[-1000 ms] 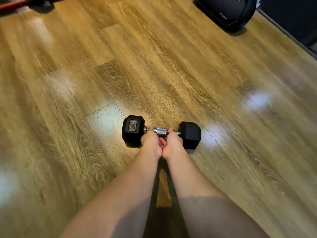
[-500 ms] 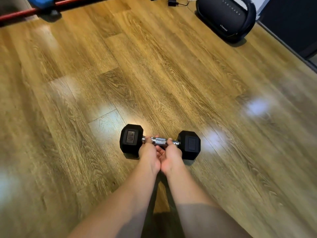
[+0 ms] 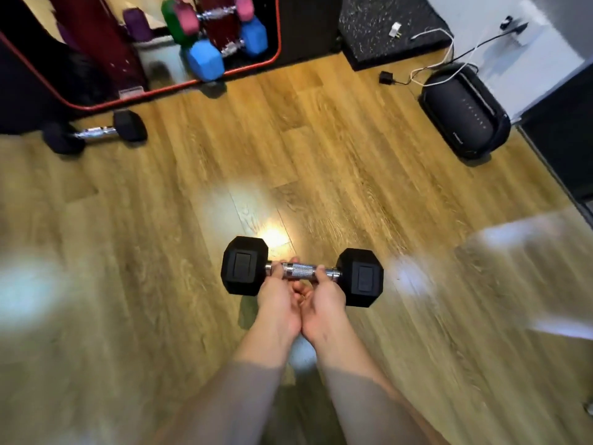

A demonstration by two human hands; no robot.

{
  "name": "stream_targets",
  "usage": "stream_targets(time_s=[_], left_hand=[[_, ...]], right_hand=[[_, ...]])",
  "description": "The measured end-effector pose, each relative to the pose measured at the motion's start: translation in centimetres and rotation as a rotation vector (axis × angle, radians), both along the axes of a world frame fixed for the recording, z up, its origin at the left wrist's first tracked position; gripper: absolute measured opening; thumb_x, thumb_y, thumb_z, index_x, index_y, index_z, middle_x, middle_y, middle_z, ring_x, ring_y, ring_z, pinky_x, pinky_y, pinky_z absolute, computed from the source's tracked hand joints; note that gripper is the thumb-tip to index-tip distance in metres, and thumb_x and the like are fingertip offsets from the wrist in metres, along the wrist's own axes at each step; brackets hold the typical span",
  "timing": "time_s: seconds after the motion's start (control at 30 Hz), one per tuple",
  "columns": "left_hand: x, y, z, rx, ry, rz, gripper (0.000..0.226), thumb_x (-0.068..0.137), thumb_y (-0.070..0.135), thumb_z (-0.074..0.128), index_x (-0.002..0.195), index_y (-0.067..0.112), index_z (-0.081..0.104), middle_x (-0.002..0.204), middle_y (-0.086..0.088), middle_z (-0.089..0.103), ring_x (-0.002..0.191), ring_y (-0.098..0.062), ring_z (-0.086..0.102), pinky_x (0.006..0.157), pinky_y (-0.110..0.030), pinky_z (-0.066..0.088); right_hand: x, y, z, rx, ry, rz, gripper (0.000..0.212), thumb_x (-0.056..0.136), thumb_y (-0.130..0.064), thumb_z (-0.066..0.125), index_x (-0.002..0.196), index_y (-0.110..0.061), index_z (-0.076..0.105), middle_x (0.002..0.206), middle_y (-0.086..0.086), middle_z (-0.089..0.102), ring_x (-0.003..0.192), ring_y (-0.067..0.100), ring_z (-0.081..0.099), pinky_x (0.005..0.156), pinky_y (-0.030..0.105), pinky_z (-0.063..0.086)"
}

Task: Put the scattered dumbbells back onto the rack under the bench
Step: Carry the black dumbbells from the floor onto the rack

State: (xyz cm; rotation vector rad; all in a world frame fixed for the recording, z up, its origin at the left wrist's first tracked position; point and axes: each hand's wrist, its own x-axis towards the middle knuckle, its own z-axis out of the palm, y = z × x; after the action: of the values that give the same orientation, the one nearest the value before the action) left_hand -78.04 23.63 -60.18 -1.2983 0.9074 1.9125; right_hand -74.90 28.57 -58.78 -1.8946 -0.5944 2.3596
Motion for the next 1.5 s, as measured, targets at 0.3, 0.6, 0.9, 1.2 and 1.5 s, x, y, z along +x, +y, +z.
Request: stream_targets(time_s=[0.3,0.6,0.9,1.2,1.5], left_hand=[[-13.5,-9.3,16.3,0.05,0.134,0.105,0.046,0.103,0.037,0.044,0.125,0.003,0.064,0.093,-0.009,0.067,0.054,-0.009,0.04,0.04,-0.019,0.037],[-27.9,-16.4,22.8,0.056,0.174,0.27,0.044,0.103,0.034,0.043,0.129,0.003,0.062,0.118,-0.012,0.068,0.05,-0.005,0.043,0.037,-0.015,0.032],[-40.1,-19.5,21.2,0.066,0.14,0.335,0.042,0.103,0.034,0.044,0.119,0.003,0.067,0.117,-0.019,0.066,0.054,-0.006,0.045,0.045,-0.016,0.04],[-53.1,-21.3,14.4,0.083,0.091,0.375,0.043,0.103,0.032,0.042,0.114,0.0,0.069,0.091,-0.013,0.069,0.056,-0.008,0.047,0.062,-0.024,0.041],[-61.0,-21.3,0.2,0.132,0.089,0.454,0.042,0.1,0.035,0.047,0.123,0.003,0.063,0.108,-0.015,0.065,0.064,-0.012,0.056,0.091,-0.03,0.049]], right_hand=[[-14.5,-8.8,15.9,0.023,0.101,0.153,0.033,0.104,-0.031,0.05,0.127,-0.008,0.054,0.065,0.007,0.058,0.054,0.017,0.055,0.048,0.028,0.049],[-29.1,-15.5,22.9,-0.004,0.185,0.284,0.034,0.103,-0.026,0.052,0.128,-0.003,0.055,0.092,0.02,0.066,0.068,0.021,0.061,0.065,0.033,0.052],[-42.3,-18.4,21.5,-0.076,0.173,0.309,0.029,0.103,-0.019,0.053,0.124,-0.001,0.055,0.108,0.029,0.071,0.078,0.031,0.07,0.083,0.046,0.058],[-54.8,-20.0,15.5,-0.048,0.133,0.407,0.03,0.099,-0.012,0.056,0.127,-0.002,0.059,0.114,0.025,0.071,0.102,0.035,0.071,0.085,0.044,0.058],[-63.7,-19.8,2.1,-0.072,0.128,0.433,0.027,0.101,-0.018,0.053,0.124,-0.005,0.06,0.111,0.022,0.073,0.102,0.035,0.073,0.101,0.051,0.052]])
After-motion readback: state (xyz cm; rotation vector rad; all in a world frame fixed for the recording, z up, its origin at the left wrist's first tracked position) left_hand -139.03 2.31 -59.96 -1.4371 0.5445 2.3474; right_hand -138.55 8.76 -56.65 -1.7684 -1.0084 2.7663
